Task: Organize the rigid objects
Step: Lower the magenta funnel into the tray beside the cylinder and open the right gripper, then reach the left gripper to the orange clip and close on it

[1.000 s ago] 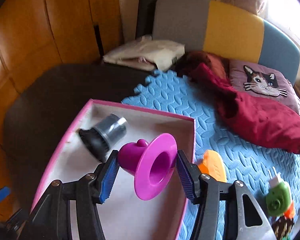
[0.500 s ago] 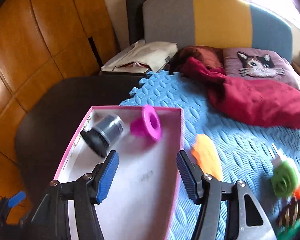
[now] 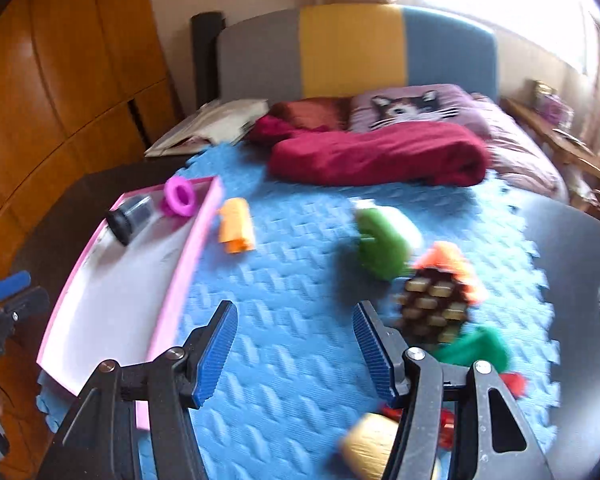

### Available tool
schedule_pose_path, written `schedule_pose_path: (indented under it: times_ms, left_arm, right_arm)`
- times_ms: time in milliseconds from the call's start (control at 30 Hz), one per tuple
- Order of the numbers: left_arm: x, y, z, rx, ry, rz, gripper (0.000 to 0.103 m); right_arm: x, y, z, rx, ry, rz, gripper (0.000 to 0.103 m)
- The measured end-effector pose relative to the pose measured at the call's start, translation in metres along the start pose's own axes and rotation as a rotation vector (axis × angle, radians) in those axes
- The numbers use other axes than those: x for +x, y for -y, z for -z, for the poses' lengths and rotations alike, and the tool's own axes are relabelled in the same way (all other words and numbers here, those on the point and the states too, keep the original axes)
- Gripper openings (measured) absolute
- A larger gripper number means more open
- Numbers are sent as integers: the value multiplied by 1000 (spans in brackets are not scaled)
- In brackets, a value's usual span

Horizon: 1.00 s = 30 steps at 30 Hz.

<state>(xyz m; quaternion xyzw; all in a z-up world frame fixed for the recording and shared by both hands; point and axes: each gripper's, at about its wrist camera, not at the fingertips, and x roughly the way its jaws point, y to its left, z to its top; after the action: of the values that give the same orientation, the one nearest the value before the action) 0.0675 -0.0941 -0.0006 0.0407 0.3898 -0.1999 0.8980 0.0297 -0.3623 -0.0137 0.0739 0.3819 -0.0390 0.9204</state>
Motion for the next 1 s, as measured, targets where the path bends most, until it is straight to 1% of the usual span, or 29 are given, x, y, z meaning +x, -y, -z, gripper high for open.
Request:
schedule_pose_path:
  times_ms: [67, 167, 267, 333, 367, 400, 467, 600, 667, 733, 867, 1000]
  left_arm:
    - [8, 18, -14, 26, -15, 56, 79]
    - [27, 43, -33, 48, -48, 112, 77]
    - [46, 64, -49, 66, -77, 144, 77]
    - [61, 72, -61, 52, -103, 168, 77]
    - [71, 75, -70, 37, -118, 192, 78]
    - [80, 76, -77, 17, -130, 207, 83]
    - [97, 78, -86, -24, -159, 235, 90]
    - [125, 76, -101, -85, -211, 247, 90]
    - [139, 76, -104, -105, -252, 258, 91]
    - [149, 75, -105, -130, -273, 252, 91]
    - [166, 77, -106, -136, -313, 231, 91]
    - [178, 83, -102, -105, -344, 203, 91]
  right_arm:
    - [-6, 13, -1, 5, 21, 24, 61]
    - [-12, 31, -1, 7, 52, 53, 61]
    - [-15, 48, 1, 11, 71, 76, 61]
    - [-15, 61, 2, 32, 91, 77, 61]
    - [-15, 67, 3, 54, 98, 74, 61]
    - [-15, 73, 3, 82, 100, 68, 61]
    - [-15, 82, 2, 126, 103, 58, 61]
    - [-18, 84, 1, 134, 118, 47, 61]
    - [-20, 82, 1, 129, 121, 43, 61]
    - [-23, 80, 0, 123, 132, 32, 61]
    - [-27, 79, 0, 130, 146, 21, 61]
    - [-31, 86, -1, 170, 157, 10, 61]
